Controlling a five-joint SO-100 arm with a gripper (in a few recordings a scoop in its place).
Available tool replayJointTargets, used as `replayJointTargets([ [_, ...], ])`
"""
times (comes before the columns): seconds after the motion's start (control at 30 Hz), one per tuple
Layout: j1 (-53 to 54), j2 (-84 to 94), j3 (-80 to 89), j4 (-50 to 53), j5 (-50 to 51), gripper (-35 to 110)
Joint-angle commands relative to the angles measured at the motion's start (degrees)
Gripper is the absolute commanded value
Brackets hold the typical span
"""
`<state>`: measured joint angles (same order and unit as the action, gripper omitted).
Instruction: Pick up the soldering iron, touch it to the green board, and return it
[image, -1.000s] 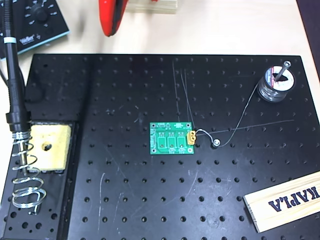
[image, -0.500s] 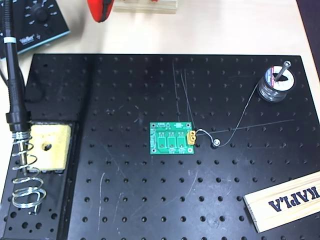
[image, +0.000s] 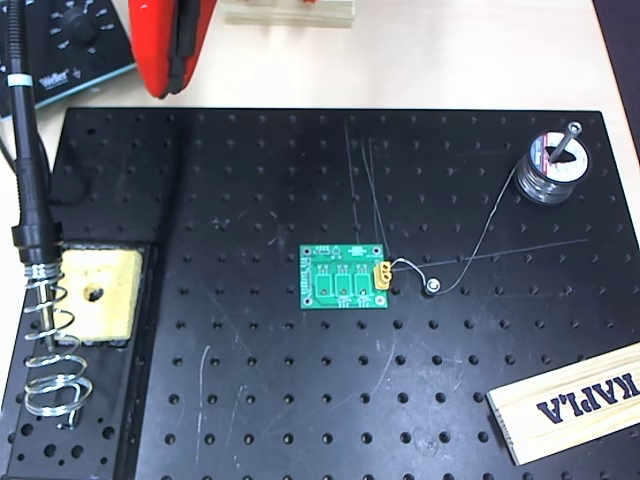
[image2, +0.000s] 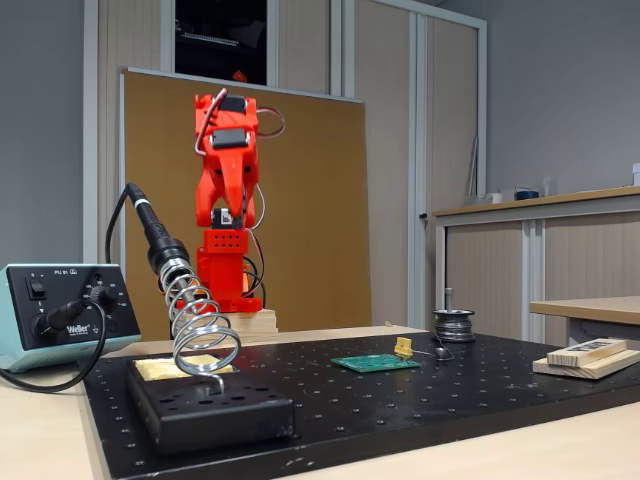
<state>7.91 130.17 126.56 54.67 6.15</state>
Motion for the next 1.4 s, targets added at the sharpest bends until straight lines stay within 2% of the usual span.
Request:
replayJointTargets([
  [0.0,1.3,-1.8,-4.4,0.4,-1.6,14],
  [0.27,2.5,-8.1,-8.5,-0.8,-4.5,20],
  [0.7,6.5,-23.3,-20.0,-6.1,-11.1,20],
  [1.07,10.1,-29.8,-19.2,-12.7,-12.5,22],
  [1.37,11.3,-33.8,-22.6,-12.9,-13.2,22],
])
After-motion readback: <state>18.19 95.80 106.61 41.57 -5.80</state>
